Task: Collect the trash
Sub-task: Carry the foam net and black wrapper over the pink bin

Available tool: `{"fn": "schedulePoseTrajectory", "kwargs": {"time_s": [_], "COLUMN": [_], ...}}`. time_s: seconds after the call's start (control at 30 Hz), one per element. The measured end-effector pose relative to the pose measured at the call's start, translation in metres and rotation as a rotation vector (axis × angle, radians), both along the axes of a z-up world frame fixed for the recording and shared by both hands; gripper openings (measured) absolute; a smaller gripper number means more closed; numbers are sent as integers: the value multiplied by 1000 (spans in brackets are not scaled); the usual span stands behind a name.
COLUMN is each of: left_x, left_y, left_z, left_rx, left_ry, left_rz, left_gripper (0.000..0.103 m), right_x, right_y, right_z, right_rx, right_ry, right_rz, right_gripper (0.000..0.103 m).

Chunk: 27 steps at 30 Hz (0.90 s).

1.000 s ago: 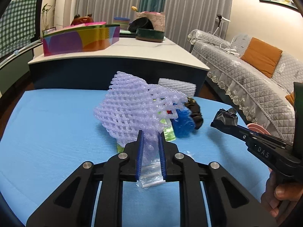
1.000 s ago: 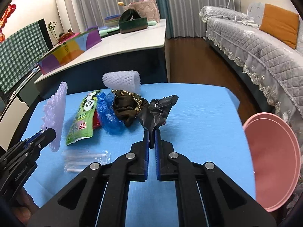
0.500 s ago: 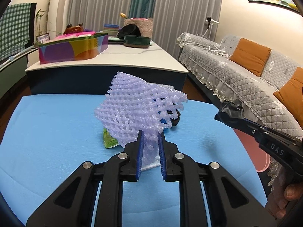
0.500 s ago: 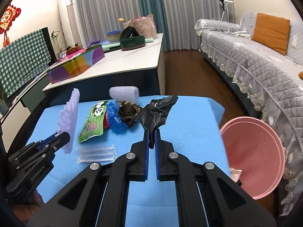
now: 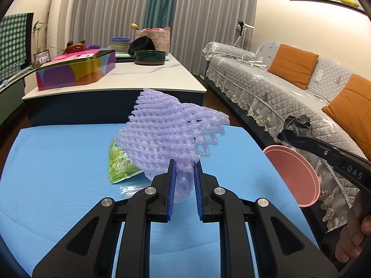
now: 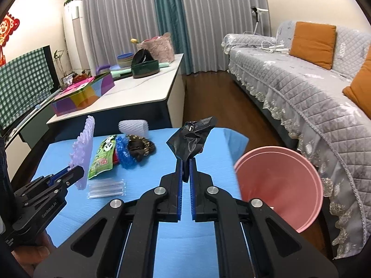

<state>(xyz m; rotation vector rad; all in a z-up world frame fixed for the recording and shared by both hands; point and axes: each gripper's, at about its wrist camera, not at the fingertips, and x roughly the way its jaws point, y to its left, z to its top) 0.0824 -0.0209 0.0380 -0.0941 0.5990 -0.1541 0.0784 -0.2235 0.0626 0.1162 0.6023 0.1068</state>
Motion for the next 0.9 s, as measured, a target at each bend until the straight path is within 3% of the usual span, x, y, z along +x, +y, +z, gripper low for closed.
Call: {"fn": "schedulePoseTrajectory", "kwargs": {"time_s": [0.9], "left_x": [-2], "left_y": [-59], "left_z": [2], "left_rx": [13], "left_ry": [-26], "left_rz": [-119], "left_gripper": [15], "right_x": [-31], "right_y": [-84], "right_z": [16], "right_rx": [4], "right_ry": [-53], "right_rz": [-204], "right_gripper": [6]}}
